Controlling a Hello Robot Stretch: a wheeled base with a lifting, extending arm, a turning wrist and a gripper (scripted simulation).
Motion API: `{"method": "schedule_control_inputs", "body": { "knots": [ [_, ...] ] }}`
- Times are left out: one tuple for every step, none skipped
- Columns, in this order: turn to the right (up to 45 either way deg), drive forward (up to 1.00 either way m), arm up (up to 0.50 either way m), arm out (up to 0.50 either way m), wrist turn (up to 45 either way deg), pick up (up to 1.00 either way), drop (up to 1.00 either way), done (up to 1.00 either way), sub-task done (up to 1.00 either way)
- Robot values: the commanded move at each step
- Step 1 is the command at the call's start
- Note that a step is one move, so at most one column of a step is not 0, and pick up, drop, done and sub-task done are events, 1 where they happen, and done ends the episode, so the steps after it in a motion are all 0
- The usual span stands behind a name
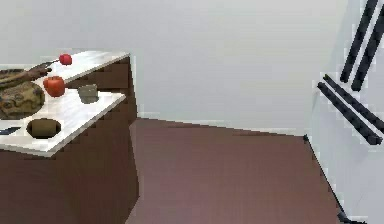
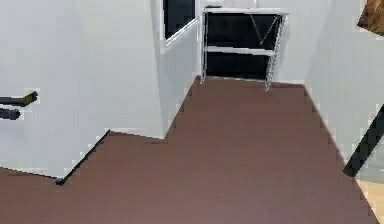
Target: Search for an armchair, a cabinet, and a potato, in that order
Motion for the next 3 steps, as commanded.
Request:
{"method": "schedule_control_inputs", "body": {
  "knots": [
    [0.0, 0.05, 0.00, 0.00, 0.0, 0.00, 0.00, 0.00, 0.00],
    [-39.0, 0.00, 0.00, 0.00, 0.0, 0.00, 0.00, 0.00, 0.00],
    [0.0, 0.00, 0.00, 0.00, 0.0, 0.00, 0.00, 1.00, 0.00]
  ]
}}
